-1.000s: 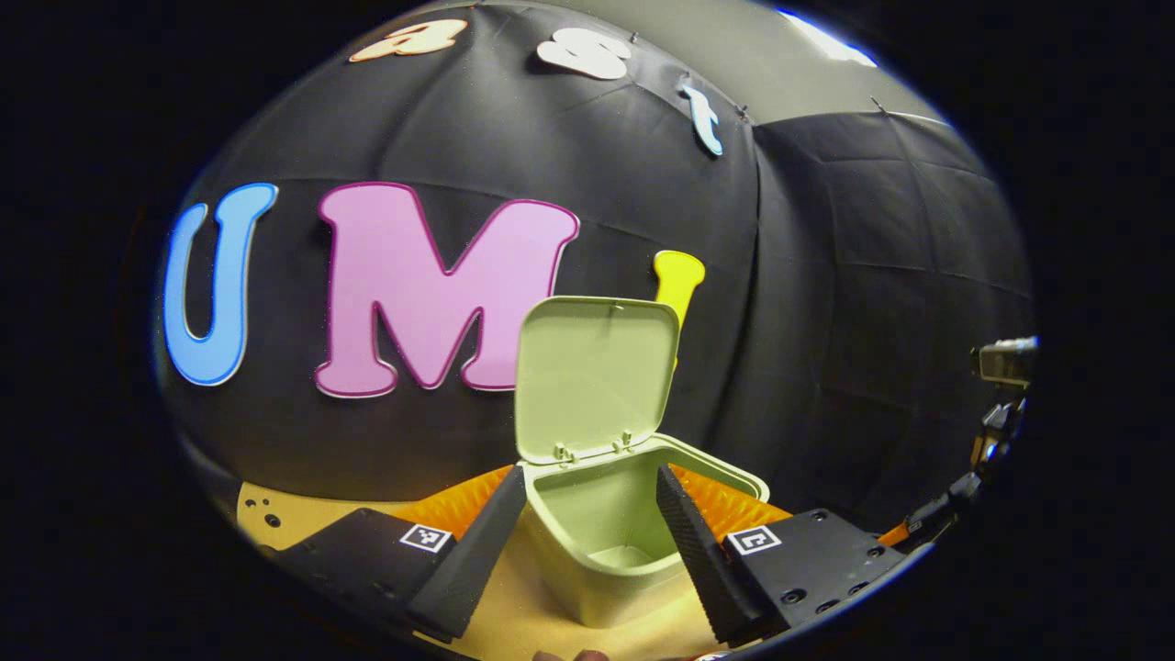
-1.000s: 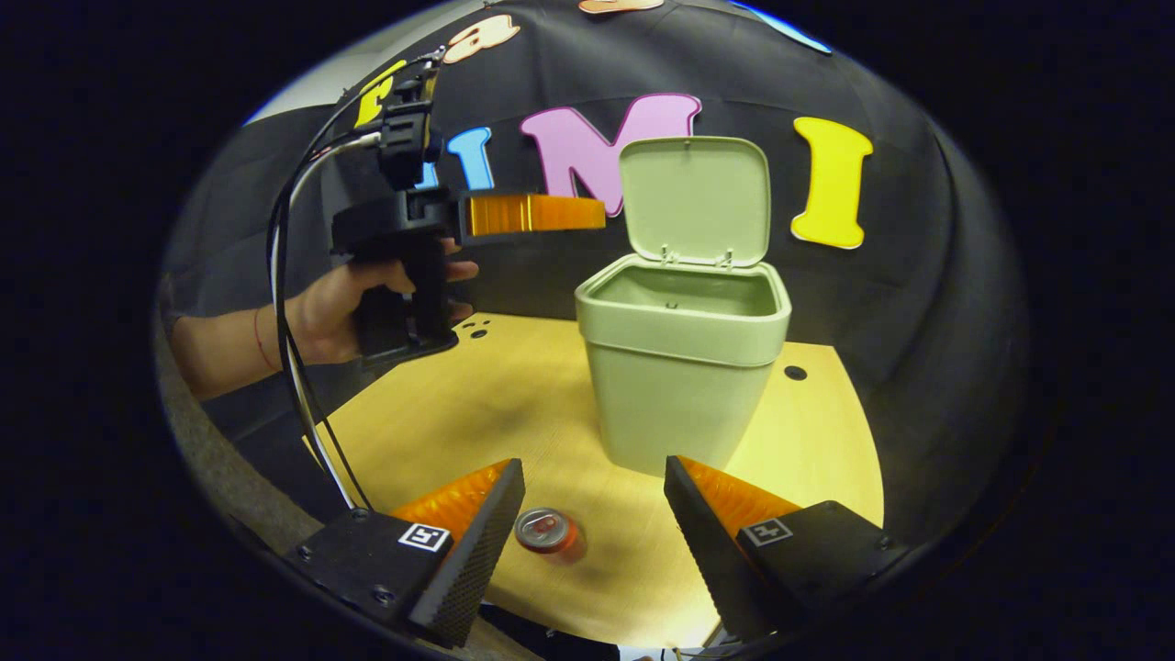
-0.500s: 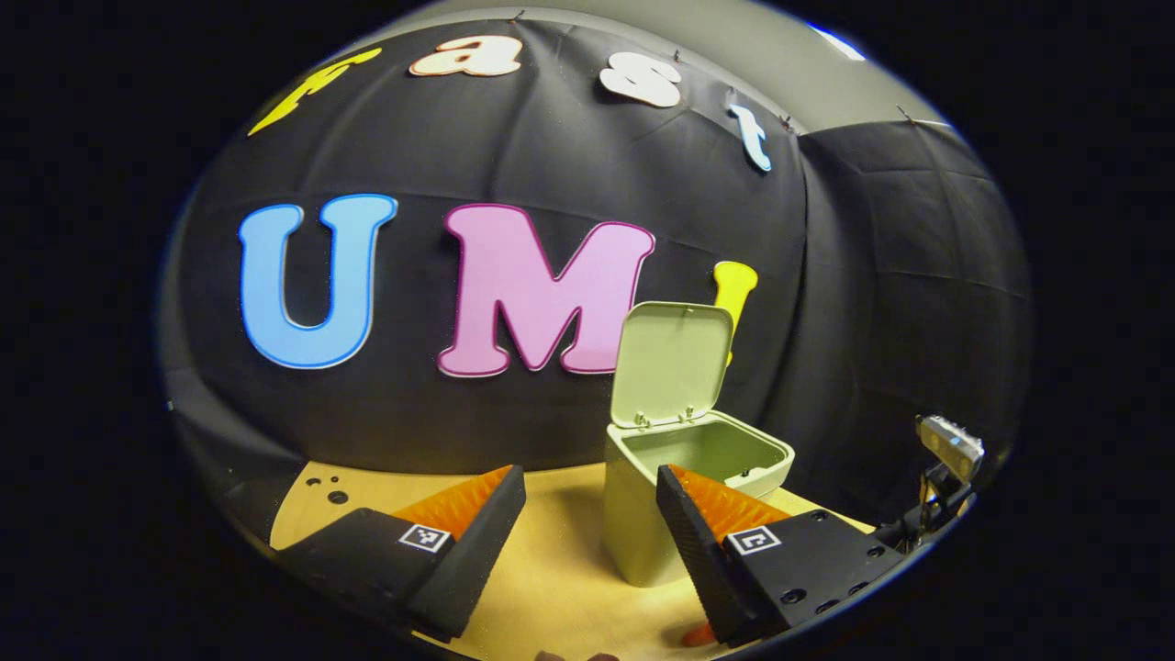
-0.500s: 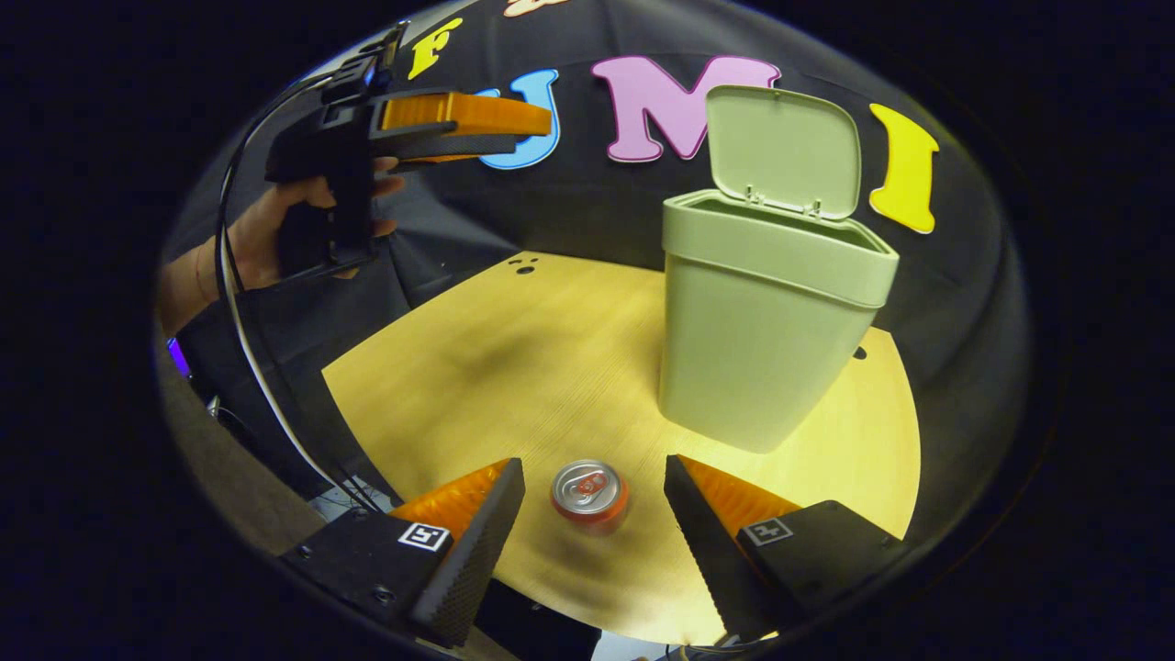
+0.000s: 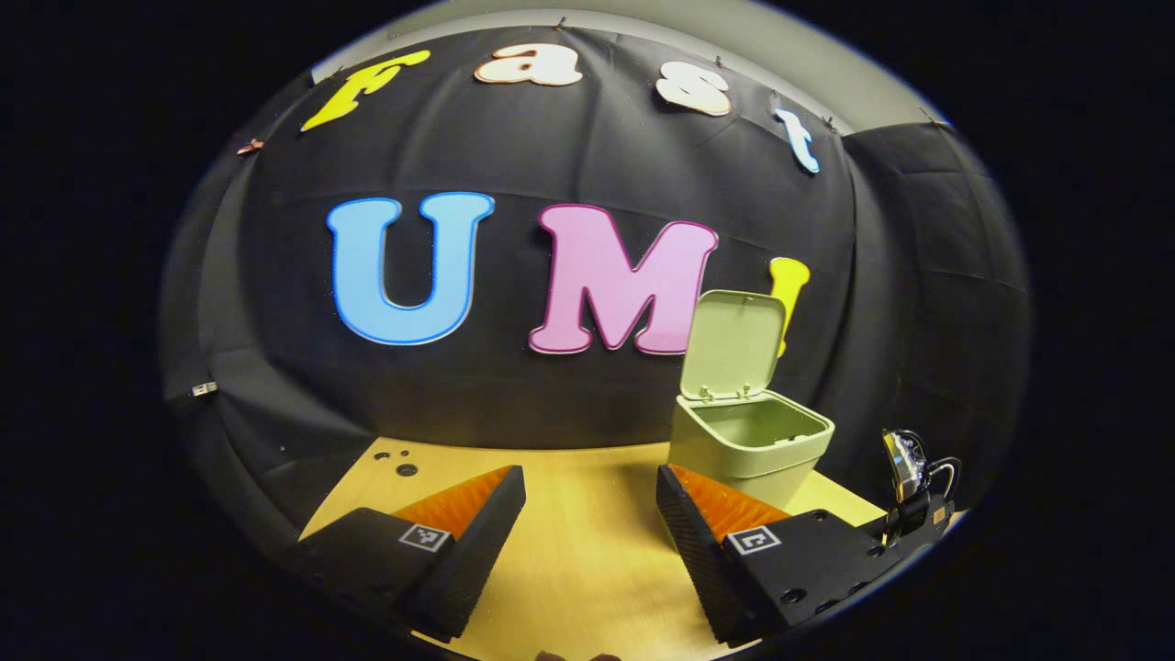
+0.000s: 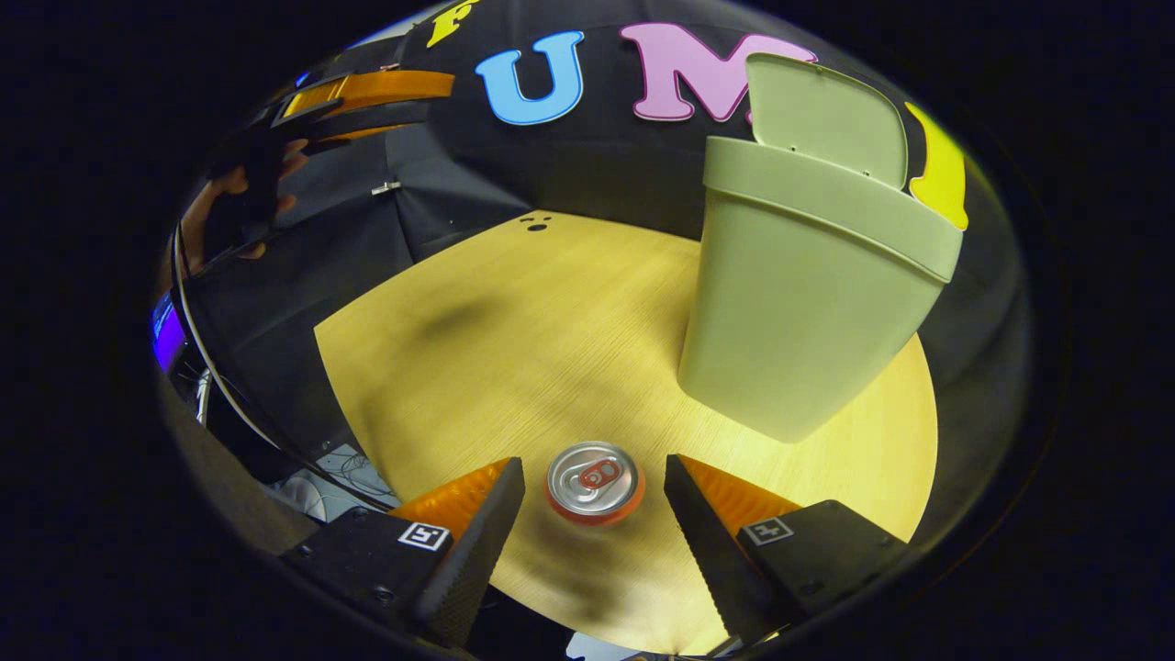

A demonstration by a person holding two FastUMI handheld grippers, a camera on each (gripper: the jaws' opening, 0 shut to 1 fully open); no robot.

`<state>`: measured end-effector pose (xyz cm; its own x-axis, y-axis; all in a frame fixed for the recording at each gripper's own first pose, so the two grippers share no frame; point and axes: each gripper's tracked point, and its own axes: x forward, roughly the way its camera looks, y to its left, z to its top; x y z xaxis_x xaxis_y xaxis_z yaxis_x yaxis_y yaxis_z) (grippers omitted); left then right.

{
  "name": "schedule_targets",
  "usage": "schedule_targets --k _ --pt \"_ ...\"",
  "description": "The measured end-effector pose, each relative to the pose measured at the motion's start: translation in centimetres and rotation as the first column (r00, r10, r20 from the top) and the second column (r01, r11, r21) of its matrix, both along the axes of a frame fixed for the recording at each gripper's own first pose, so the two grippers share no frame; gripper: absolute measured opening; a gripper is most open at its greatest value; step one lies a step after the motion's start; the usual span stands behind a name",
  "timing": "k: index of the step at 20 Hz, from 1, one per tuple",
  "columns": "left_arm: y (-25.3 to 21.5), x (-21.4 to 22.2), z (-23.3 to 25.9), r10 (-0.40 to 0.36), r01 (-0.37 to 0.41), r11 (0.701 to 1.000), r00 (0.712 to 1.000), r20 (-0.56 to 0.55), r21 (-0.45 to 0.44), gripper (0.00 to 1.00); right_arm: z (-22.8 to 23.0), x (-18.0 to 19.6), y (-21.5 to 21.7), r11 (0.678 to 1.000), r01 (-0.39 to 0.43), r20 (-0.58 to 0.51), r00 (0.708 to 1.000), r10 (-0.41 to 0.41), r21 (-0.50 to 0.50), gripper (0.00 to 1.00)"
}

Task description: Press the lid of the desktop garbage bin to open it, pick up the crumpled paper on the desktop and throw it into the bin, then pick up the pop can on the desktop and drop it into the bin, and finally close the garbage bin lid.

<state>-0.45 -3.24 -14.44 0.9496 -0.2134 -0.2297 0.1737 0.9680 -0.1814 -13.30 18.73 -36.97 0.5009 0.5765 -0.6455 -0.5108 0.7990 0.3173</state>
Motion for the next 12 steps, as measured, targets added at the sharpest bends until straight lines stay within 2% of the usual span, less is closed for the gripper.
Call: schedule_targets --k 4,12 --pt "2.4 -1.5 -1.2 0.053 -0.053 0.999 0.998 -0.031 0.003 0.94 -1.5 -0.2 0.8 0.999 -0.028 -0.018 0.999 0.027 -0.024 0.99" --pt "4.1 -2.5 -2.6 0.087 -0.088 0.996 0.994 -0.064 0.001 0.94 -4.0 -0.3 0.8 0.997 -0.042 -0.071 0.997 0.038 -0.058 0.99"
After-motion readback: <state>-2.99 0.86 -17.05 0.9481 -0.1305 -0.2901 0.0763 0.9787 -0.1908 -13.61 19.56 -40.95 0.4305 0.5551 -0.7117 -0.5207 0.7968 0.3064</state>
